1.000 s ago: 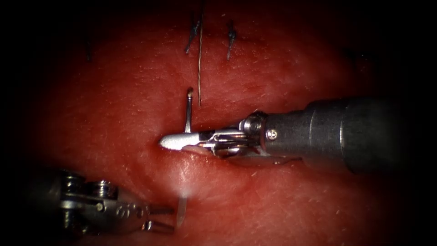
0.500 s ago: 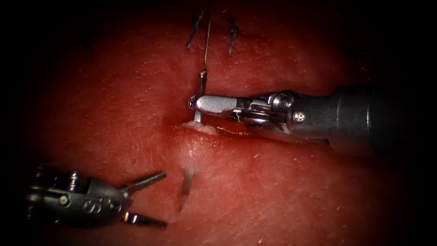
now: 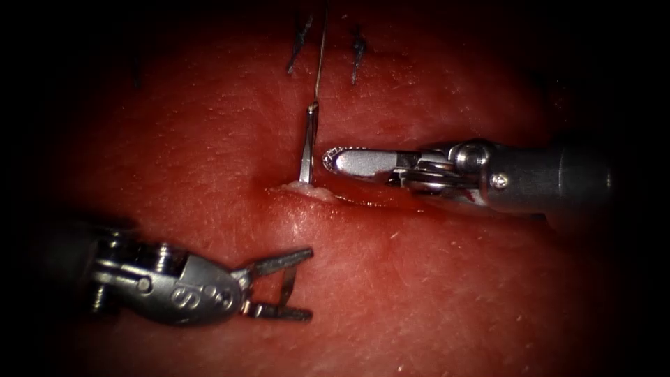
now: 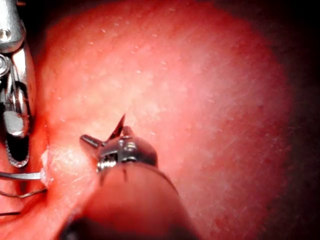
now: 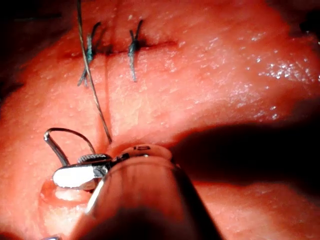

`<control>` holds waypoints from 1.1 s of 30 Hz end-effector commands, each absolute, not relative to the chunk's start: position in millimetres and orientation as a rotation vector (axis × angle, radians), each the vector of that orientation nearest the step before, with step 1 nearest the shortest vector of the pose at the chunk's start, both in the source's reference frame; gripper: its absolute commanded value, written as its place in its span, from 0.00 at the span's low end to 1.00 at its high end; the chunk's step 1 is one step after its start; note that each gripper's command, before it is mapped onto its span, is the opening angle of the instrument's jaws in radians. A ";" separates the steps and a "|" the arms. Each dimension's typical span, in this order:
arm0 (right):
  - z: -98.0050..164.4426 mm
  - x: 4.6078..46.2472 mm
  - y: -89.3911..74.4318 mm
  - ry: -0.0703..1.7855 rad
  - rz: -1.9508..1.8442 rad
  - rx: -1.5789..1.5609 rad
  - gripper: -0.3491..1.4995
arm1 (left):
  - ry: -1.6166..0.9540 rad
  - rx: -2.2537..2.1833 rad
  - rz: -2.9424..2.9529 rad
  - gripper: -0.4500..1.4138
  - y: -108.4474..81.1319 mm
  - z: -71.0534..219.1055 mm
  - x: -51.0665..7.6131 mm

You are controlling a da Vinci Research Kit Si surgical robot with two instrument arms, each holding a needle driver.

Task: Wound Closure

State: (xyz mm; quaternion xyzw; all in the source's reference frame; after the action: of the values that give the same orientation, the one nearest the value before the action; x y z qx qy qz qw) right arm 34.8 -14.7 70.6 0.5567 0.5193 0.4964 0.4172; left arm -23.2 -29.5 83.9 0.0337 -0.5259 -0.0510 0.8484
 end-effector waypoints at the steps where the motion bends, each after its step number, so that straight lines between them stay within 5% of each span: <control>1: 71.2 35.0 -15.0 1.302 1.244 1.399 0.29 | -1.112 0.069 -0.107 0.43 -29.9 84.4 -23.6; 5: 71.4 34.6 -15.2 1.300 1.239 1.400 0.25 | -1.122 0.066 -0.107 0.34 -29.4 85.0 -23.4; 8: 71.0 33.8 -15.7 1.297 1.231 1.408 0.18 | -1.135 0.102 -0.146 0.00 -28.5 86.4 -22.8; 13: 69.7 32.1 -16.5 1.360 1.133 1.332 0.20 | -1.195 0.259 -0.260 0.00 -28.3 87.4 -22.6; 14: 68.8 31.4 -16.8 1.395 1.085 1.284 0.39 | -1.222 0.337 -0.295 0.00 -28.4 87.2 -22.8; 16: 67.3 31.3 -17.5 1.476 0.956 1.197 0.47 | -1.256 0.489 -0.393 0.00 -28.6 86.6 -22.9; 17: 66.3 31.8 -18.7 1.531 0.844 1.104 0.31 | -1.262 0.572 -0.438 0.00 -28.7 86.1 -23.0; 18: 65.8 32.1 -19.4 1.535 0.798 1.067 0.27 | -1.264 0.620 -0.456 0.00 -28.9 85.7 -23.0; 26: 63.7 36.2 -24.0 1.540 0.469 0.846 0.25 | -1.248 0.855 -0.515 0.00 -29.8 81.8 -22.4; 28: 63.9 36.8 -24.8 1.548 0.449 0.826 0.19 | -1.238 0.926 -0.536 0.00 -29.9 80.6 -22.1; 29: 64.5 37.0 -25.4 1.543 0.433 0.810 0.08 | -1.241 0.985 -0.564 0.00 -29.4 79.6 -21.7; 33: 65.9 36.8 -26.0 1.515 0.393 0.735 0.11 | -1.252 1.087 -0.619 0.00 -27.8 78.1 -20.4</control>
State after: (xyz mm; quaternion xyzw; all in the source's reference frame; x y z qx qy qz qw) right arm 36.4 -25.4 65.2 0.3199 0.6680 0.1702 0.6499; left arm -19.7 -26.9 77.3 0.4824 -0.5491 -0.2740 0.6250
